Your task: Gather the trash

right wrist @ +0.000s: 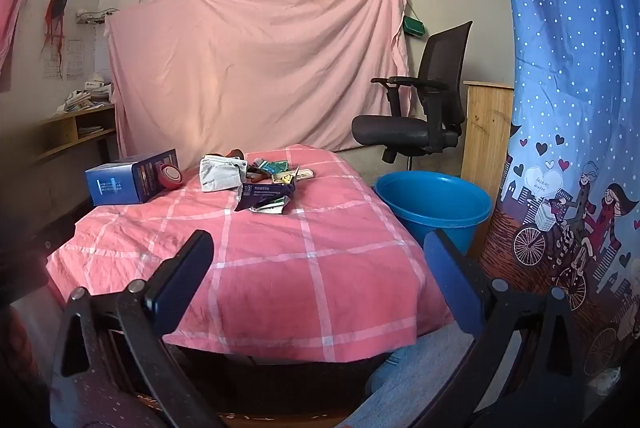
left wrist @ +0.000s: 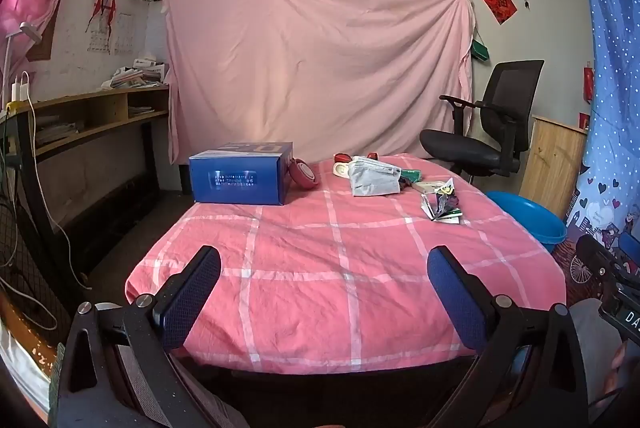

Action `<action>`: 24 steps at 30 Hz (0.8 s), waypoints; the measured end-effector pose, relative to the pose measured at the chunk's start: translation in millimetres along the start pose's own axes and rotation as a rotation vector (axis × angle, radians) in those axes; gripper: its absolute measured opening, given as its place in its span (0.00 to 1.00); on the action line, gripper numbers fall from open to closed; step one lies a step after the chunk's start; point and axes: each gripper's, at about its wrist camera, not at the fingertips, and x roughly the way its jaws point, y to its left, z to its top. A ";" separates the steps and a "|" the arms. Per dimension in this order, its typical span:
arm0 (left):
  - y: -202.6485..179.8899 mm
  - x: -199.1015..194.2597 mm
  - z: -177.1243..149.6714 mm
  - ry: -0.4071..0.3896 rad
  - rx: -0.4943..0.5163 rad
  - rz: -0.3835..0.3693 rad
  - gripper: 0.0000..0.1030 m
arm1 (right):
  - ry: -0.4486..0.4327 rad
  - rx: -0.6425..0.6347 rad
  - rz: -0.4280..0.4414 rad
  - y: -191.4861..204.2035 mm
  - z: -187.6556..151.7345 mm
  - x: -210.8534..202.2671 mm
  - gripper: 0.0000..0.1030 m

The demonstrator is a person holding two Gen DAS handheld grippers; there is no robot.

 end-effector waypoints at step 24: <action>-0.1 -0.1 0.0 -0.002 -0.005 -0.003 0.98 | 0.000 -0.002 -0.001 1.1 0.3 -1.2 1.00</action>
